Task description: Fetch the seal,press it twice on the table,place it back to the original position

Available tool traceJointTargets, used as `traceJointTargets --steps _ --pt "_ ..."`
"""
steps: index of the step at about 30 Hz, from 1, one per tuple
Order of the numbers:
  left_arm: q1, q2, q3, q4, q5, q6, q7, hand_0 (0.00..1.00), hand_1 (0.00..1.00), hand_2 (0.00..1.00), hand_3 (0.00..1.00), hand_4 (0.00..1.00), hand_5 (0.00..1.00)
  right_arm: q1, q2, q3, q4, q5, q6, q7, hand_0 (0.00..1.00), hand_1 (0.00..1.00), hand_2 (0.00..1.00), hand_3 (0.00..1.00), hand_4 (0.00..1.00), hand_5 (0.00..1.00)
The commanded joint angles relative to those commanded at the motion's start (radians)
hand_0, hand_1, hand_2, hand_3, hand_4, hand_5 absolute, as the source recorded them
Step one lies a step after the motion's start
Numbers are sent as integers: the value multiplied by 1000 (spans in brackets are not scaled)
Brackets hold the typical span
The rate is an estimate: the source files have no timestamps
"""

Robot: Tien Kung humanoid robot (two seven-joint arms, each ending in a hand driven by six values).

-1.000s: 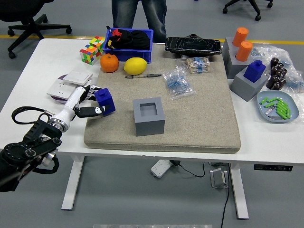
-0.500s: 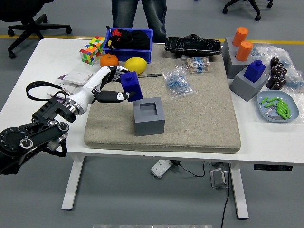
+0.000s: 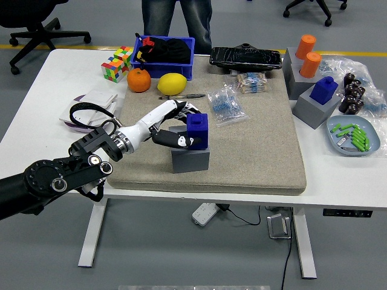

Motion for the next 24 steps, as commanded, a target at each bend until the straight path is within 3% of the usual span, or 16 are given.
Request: traceJointTargets --steps 5,12,24 --pt "-2 -9 7 36 -5 0 2 627 467 467 579 687 2 -1 1 1 0 0 0 0 708 622 620 596 697 487" --pt "3 -2 17 65 -14 -2 2 627 467 468 579 690 2 0 1 2 1 1 0 1 708 622 620 597 697 487" --pt "8 27 10 47 -9 -7 5 626 466 467 579 692 2 -2 2 8 2 -2 -1 1 706 621 620 597 697 486"
